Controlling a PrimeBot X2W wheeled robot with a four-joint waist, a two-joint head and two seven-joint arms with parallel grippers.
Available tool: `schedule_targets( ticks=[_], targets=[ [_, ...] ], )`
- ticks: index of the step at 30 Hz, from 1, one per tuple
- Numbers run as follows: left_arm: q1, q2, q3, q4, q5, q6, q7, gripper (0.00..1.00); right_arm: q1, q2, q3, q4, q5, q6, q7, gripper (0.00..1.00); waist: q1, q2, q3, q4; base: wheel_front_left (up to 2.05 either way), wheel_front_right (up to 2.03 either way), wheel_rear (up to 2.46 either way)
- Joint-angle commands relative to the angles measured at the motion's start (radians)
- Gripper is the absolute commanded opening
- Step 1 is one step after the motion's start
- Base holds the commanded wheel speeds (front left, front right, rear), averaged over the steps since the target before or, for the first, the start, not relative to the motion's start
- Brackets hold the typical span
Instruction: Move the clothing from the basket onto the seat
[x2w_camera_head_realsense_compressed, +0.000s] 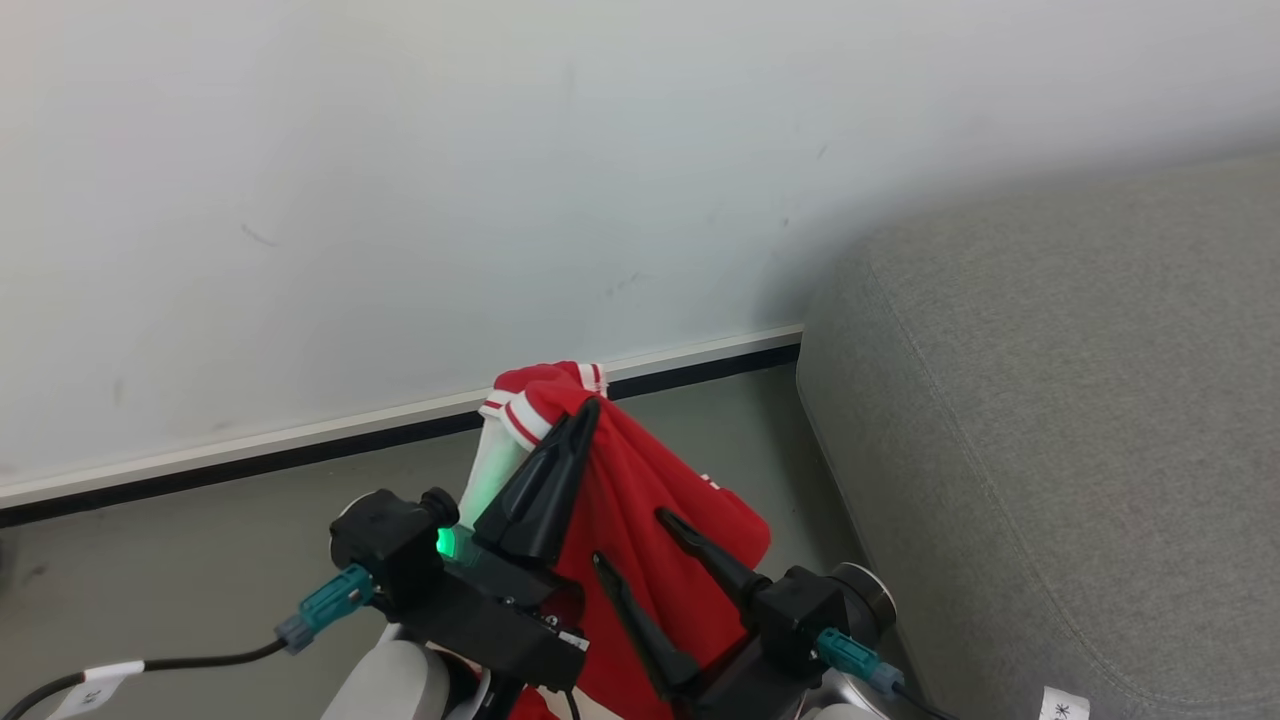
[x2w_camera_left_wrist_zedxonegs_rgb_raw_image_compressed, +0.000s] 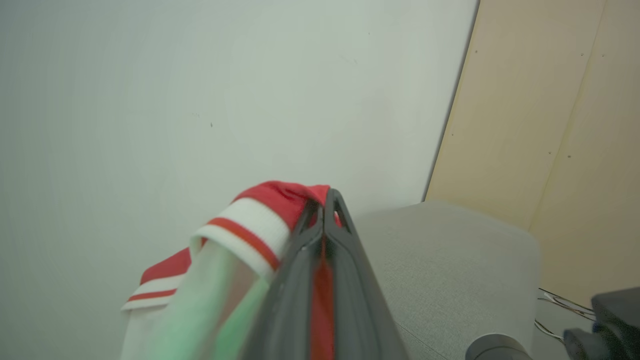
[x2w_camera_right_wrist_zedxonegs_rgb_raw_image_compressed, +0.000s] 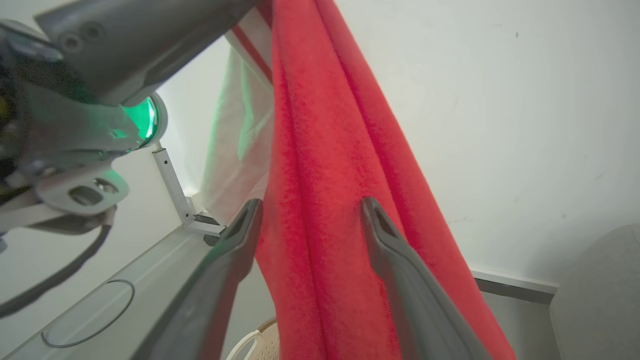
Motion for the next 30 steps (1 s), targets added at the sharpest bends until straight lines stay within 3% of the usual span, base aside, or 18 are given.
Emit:
schedule_targets(
  ticks=[1, 6, 7, 8, 9, 25, 27, 28, 30],
  targets=[
    [-0.017, 0.005, -0.008, -0.010, 0.002, 0.000, 0.011, 0.00, -0.015, 0.009, -0.006, 0.013, 0.001, 0.000, 0.000, 1.00, 0.0000, -0.0001, 0.004, 0.003, 0.00, 0.00, 0.00],
    [-0.027, 0.005, -0.042, -0.035, 0.002, 0.002, 0.053, 0.00, -0.040, 0.018, -0.019, 0.054, 0.009, 0.001, 0.000, 1.00, 0.0000, -0.0001, 0.012, 0.015, 0.00, 0.00, 0.00],
    [-0.028, 0.009, -0.045, -0.036, 0.007, 0.003, 0.057, 0.00, -0.042, 0.018, -0.018, 0.053, 0.012, 0.000, 0.000, 0.78, 0.0000, -0.0001, 0.013, 0.016, 0.00, 0.00, 0.00],
    [-0.029, 0.012, -0.048, -0.037, 0.008, 0.003, 0.061, 0.00, -0.041, 0.018, -0.017, 0.049, 0.016, 0.000, 0.000, 0.22, 0.0000, -0.0001, 0.013, 0.017, 0.00, 0.00, 0.00],
    [-0.031, 0.018, -0.049, -0.037, 0.013, 0.004, 0.063, 0.00, -0.039, 0.018, -0.014, 0.045, 0.023, 0.000, 0.000, 0.00, 0.0000, -0.0001, 0.014, 0.017, 0.00, 0.00, 0.00],
    [0.012, 0.084, -0.053, 0.054, 0.058, 0.025, 0.048, 0.00, -0.064, 0.018, -0.010, 0.058, 0.050, 0.000, 0.000, 0.00, 0.0000, -0.0001, 0.025, -0.016, 0.00, 0.00, 0.00],
    [0.017, 0.087, -0.056, 0.060, 0.049, 0.024, 0.058, 0.89, -0.062, 0.017, -0.020, 0.056, 0.044, 0.000, 0.000, 0.00, 0.0000, -0.0001, 0.025, -0.018, 0.00, 0.00, 0.00],
    [0.014, 0.089, -0.055, 0.060, 0.047, 0.024, 0.058, 1.00, -0.061, 0.018, -0.027, 0.055, 0.041, 0.000, 0.000, 0.00, 0.0000, -0.0001, 0.025, -0.017, 0.00, 0.00, 0.00],
    [0.016, 0.095, -0.057, 0.064, 0.048, 0.027, 0.062, 1.00, -0.054, 0.018, -0.045, 0.051, 0.030, 0.001, 0.000, 0.00, 0.0000, -0.0001, 0.024, -0.016, 0.00, 0.00, 0.00]
  ],
)
